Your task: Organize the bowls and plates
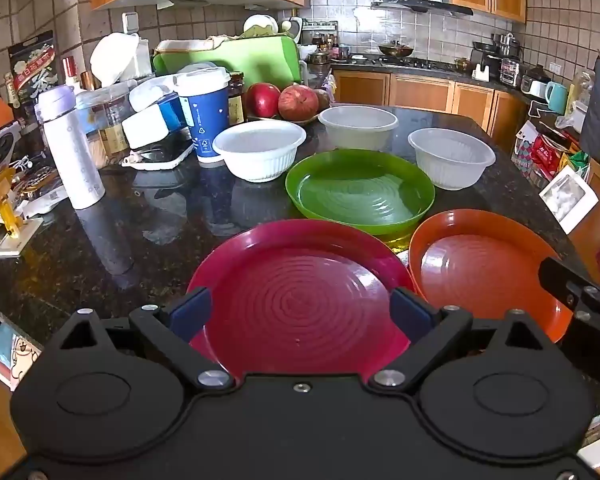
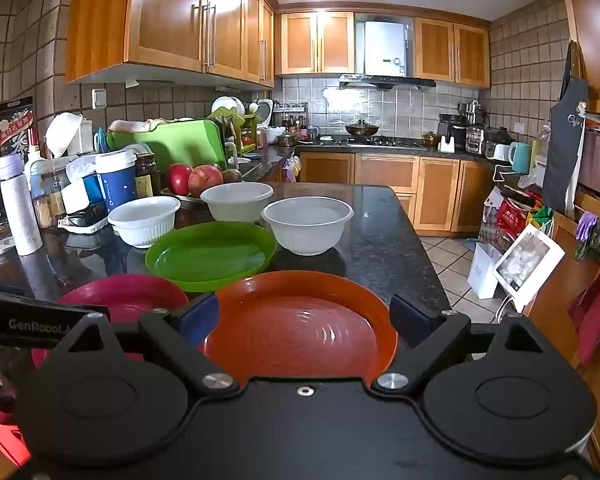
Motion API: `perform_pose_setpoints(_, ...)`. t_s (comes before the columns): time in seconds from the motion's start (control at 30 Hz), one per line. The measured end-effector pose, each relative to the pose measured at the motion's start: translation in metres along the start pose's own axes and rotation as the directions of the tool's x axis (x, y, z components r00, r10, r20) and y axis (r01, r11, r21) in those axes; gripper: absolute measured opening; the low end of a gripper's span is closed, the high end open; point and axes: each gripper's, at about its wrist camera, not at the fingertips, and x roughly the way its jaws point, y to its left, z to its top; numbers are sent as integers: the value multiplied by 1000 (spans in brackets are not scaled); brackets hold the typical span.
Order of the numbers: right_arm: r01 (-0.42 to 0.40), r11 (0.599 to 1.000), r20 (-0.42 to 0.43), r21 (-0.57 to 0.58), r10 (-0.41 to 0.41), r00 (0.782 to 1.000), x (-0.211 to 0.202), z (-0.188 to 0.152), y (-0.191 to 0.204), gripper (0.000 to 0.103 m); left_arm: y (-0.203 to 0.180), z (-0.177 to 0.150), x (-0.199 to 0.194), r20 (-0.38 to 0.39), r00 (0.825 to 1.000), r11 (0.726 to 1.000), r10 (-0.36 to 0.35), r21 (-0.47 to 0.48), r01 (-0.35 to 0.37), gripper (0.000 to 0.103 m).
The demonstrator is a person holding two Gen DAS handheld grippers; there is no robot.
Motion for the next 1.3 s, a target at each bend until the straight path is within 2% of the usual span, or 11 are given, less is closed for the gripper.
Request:
perform_pose_setpoints(0.27,0,1000,-14,2,0,1000,1,-3,0,96,-5,-1,-1,-7,1000,1000,-2,11,2,95)
perform_pose_setpoints(0.43,-1,1000,-46,5,1,999,6,2,1,96,6,-2,2,-13,1000,1000,1,-1,-1,95)
perform_pose_setpoints(1.3,6,1000,-55,-1,-6,998,7,4,2,96,2,-2,4,-16,1000,1000,17,-3,-17,95)
